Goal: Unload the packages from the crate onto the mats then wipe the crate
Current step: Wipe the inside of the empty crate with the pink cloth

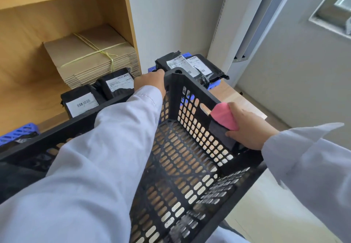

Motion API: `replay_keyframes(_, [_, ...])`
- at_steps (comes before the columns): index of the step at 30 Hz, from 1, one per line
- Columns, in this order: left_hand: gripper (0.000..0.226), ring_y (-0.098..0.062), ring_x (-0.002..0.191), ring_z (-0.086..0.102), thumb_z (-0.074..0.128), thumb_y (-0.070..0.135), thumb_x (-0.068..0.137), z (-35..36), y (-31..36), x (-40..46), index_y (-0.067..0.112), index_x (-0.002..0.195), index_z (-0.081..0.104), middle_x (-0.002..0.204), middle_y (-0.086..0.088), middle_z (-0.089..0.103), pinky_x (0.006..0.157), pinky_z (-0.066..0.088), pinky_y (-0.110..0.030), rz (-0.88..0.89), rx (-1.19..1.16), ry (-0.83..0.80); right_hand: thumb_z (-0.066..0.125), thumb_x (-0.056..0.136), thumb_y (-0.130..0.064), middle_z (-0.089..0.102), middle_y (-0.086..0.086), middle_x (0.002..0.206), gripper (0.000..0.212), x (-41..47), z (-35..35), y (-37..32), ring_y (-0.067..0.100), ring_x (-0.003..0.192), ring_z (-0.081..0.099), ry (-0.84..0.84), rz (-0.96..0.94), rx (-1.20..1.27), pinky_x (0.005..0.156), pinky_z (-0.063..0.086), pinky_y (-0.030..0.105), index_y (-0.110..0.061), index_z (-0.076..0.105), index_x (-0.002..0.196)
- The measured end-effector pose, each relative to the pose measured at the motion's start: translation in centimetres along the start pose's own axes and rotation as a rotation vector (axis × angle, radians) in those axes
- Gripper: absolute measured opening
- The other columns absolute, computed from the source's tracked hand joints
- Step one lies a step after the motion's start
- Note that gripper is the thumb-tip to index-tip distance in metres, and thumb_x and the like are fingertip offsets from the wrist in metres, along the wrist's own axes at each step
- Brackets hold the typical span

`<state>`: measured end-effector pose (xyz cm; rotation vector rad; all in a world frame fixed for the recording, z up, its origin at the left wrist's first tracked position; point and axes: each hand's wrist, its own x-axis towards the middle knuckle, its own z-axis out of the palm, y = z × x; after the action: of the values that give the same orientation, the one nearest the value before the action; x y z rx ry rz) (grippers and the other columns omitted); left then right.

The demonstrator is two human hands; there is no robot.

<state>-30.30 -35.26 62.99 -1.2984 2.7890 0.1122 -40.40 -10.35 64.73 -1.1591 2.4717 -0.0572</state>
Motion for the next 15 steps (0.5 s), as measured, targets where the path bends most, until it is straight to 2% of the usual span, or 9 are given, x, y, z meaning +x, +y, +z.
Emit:
replay_keyframes(2, [0.033, -0.036, 0.111, 0.058, 0.054, 0.017, 0.091, -0.1, 0.0, -0.2, 0.020, 0.123, 0.047, 0.115, -0.012, 0.063, 0.079, 0.039, -0.035, 0.006, -0.004, 0.005, 0.067, 0.088, -0.027, 0.060, 0.007, 0.112, 0.067, -1.9, 0.3, 1.3, 0.026, 0.088, 0.053, -0.017, 0.044, -0.020, 0.076, 0.042, 0.033, -0.023, 0.024, 0.140])
replay_keyframes(5, [0.035, -0.036, 0.113, 0.057, 0.055, 0.017, 0.091, -0.1, 0.0, -0.2, 0.019, 0.126, 0.047, 0.117, -0.013, 0.062, 0.085, 0.042, -0.037, 0.006, -0.007, 0.015, 0.066, 0.088, -0.029, 0.057, 0.000, 0.094, 0.061, -3.3, 0.3, 2.2, 0.026, 0.083, 0.055, -0.034, 0.101, 0.033, 0.075, 0.045, 0.033, -0.030, 0.030, 0.137])
replay_keyframes(8, [0.035, -0.035, 0.114, 0.057, 0.055, 0.019, 0.092, 0.0, -0.1, -0.1, 0.020, 0.125, 0.047, 0.119, -0.012, 0.062, 0.083, 0.040, -0.036, 0.010, -0.007, 0.000, 0.061, 0.093, -0.028, 0.052, 0.000, 0.093, 0.048, -3.0, 0.4, 1.9, 0.026, 0.083, 0.053, -0.040, 0.108, 0.001, 0.075, 0.040, 0.030, -0.023, 0.032, 0.130])
replay_keyframes(10, [0.034, -0.035, 0.114, 0.057, 0.054, 0.019, 0.091, 0.1, -0.1, 0.2, 0.020, 0.124, 0.047, 0.119, -0.011, 0.062, 0.079, 0.036, -0.034, 0.013, -0.015, -0.003, 0.060, 0.094, -0.029, 0.051, 0.001, 0.093, 0.039, -2.1, 0.4, 1.4, 0.025, 0.083, 0.050, -0.046, 0.104, -0.044, 0.075, 0.037, 0.029, -0.018, 0.030, 0.116])
replay_keyframes(12, [0.034, -0.034, 0.113, 0.058, 0.054, 0.018, 0.090, 0.3, -0.2, 0.4, 0.020, 0.124, 0.047, 0.117, -0.010, 0.062, 0.077, 0.035, -0.033, 0.016, -0.014, 0.012, 0.060, 0.095, -0.030, 0.051, 0.001, 0.093, 0.037, -1.1, 0.1, 0.9, 0.026, 0.084, 0.050, -0.058, 0.089, -0.052, 0.075, 0.037, 0.030, -0.018, 0.027, 0.106])
replay_keyframes(15, [0.034, -0.035, 0.110, 0.059, 0.053, 0.018, 0.090, 0.5, -0.2, 0.5, 0.021, 0.124, 0.047, 0.114, -0.010, 0.063, 0.076, 0.035, -0.032, 0.017, -0.009, 0.038, 0.061, 0.095, -0.028, 0.053, 0.001, 0.086, 0.035, 1.0, -0.2, -0.4, 0.025, 0.081, 0.054, -0.041, 0.048, -0.029, 0.072, 0.040, 0.031, -0.016, 0.029, 0.104])
